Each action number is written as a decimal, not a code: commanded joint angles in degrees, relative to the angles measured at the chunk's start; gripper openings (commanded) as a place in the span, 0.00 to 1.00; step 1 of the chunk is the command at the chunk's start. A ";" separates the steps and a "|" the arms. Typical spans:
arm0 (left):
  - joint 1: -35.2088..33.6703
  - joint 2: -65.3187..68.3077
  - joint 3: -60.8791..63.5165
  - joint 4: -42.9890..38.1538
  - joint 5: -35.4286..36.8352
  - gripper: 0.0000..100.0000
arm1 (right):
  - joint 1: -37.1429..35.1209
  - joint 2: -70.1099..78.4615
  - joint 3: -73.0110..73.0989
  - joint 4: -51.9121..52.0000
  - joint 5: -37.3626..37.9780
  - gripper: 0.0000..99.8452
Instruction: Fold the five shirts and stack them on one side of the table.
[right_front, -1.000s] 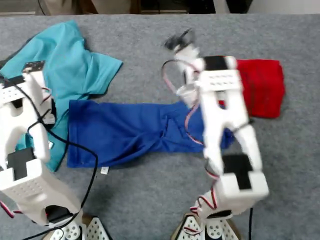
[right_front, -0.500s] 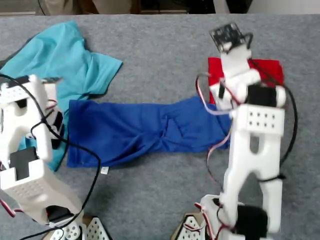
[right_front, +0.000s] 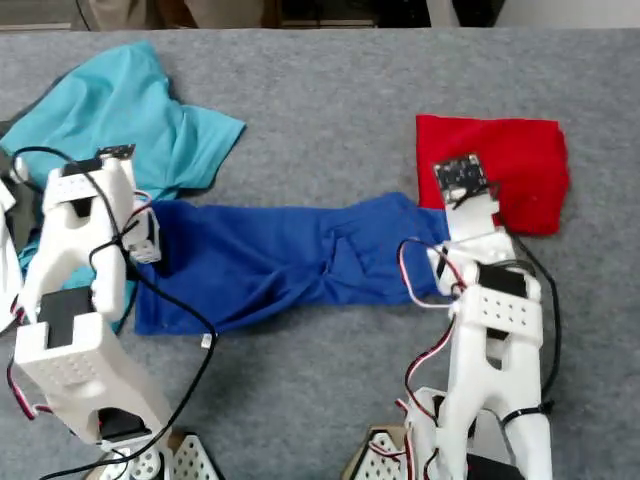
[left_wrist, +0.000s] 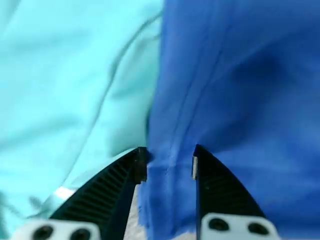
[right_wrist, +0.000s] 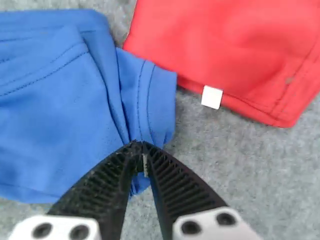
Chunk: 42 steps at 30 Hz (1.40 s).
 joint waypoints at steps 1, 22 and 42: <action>1.05 0.92 -0.70 -2.20 2.29 0.16 | 0.92 -1.80 0.92 -2.37 0.00 0.00; 4.57 2.24 -2.46 -2.90 2.29 0.03 | 1.01 -2.15 1.45 -2.64 0.00 0.00; 12.92 1.54 -38.86 26.37 2.29 0.02 | 12.70 -2.24 -5.32 -1.76 -6.15 0.00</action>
